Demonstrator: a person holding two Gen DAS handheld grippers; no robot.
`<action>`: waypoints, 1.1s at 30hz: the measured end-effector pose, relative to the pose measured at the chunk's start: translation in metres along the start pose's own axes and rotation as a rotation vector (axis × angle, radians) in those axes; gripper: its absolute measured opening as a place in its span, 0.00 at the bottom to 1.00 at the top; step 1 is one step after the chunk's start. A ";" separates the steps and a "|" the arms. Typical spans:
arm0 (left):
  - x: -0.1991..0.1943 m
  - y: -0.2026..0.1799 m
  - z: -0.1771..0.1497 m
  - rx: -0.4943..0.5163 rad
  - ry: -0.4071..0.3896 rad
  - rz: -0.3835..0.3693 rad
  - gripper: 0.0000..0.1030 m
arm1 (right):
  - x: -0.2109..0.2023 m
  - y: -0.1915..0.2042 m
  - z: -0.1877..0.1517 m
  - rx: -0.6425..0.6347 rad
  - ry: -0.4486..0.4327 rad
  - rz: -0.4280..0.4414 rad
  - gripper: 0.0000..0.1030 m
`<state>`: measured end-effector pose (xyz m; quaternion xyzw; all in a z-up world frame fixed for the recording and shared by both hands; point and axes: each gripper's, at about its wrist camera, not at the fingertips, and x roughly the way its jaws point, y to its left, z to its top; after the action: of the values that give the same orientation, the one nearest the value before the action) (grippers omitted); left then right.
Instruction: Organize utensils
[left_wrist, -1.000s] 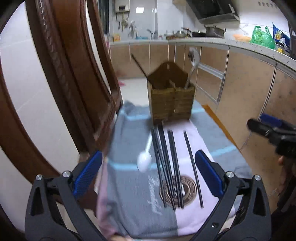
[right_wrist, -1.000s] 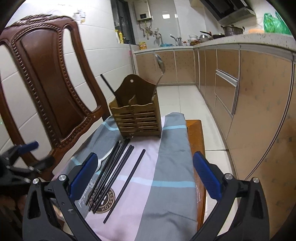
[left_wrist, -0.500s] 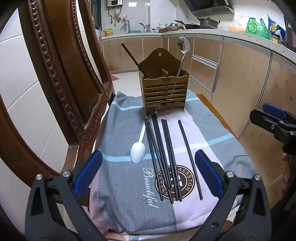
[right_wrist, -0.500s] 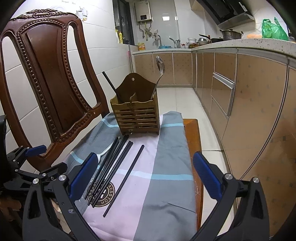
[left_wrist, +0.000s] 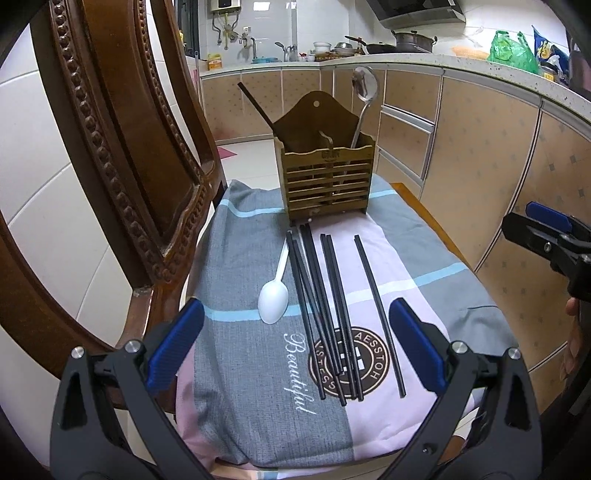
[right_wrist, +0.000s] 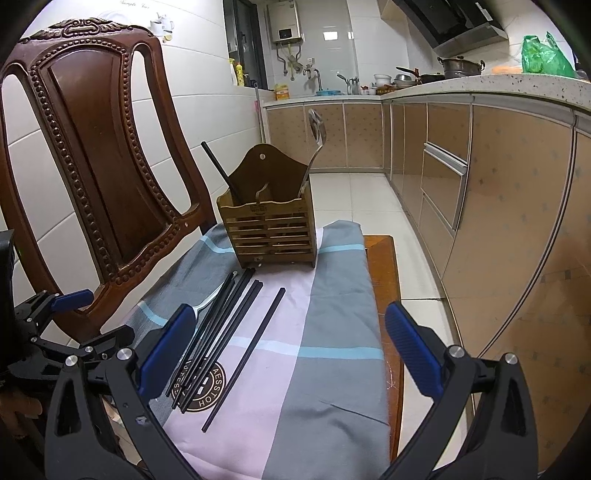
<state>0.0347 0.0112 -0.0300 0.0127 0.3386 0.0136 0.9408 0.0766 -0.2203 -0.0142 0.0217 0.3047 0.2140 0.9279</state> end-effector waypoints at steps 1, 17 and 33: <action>0.000 0.000 0.000 -0.001 0.001 -0.001 0.96 | 0.000 0.000 0.000 0.000 0.000 0.001 0.97; 0.010 0.004 -0.003 -0.004 0.024 0.009 0.96 | 0.003 0.000 0.000 -0.001 0.009 0.007 0.97; 0.113 0.023 -0.007 -0.003 0.225 0.101 0.76 | 0.053 0.007 -0.015 -0.006 0.138 0.029 0.97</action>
<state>0.1163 0.0386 -0.1065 0.0265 0.4409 0.0629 0.8950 0.1037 -0.1940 -0.0542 0.0084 0.3667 0.2294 0.9016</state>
